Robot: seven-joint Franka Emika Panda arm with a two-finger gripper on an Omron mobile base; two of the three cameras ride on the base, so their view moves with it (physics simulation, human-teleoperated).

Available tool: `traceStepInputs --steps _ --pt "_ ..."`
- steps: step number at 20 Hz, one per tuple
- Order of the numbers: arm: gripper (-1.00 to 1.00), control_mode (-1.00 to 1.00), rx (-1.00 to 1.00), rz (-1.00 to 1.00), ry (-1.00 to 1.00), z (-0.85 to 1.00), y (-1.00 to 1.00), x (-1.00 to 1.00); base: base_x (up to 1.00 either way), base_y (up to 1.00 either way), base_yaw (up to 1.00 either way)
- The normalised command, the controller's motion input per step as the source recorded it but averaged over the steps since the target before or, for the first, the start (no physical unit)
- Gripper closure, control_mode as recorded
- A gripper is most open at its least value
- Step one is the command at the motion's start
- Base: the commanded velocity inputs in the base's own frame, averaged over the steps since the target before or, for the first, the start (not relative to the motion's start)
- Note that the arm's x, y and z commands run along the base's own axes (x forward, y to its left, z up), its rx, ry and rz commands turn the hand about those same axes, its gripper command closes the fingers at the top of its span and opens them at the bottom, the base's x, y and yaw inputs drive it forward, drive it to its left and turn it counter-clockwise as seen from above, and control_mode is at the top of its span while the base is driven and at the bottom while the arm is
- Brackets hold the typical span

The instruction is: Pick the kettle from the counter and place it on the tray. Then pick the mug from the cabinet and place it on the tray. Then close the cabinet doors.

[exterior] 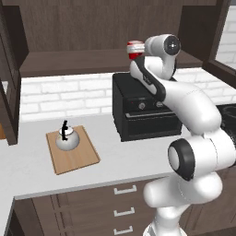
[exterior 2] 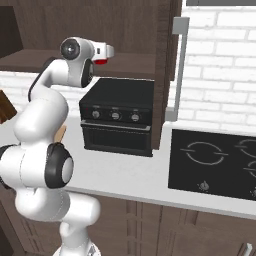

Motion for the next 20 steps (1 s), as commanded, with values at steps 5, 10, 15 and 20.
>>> traceStepInputs --steps 5,10,15,20 --pt "-1.0 -1.0 0.0 0.0 0.04 -0.06 0.03 0.21 0.0 0.0 0.0" --pt "-1.0 -1.0 0.0 0.0 0.03 -0.04 0.01 0.25 0.0 0.0 0.0" --pt "-1.0 -1.0 0.0 0.0 0.01 -0.02 0.03 0.21 0.0 0.0 0.0" --pt "-1.0 -1.0 0.0 0.0 0.0 -0.09 0.1 0.15 0.0 0.0 0.0"
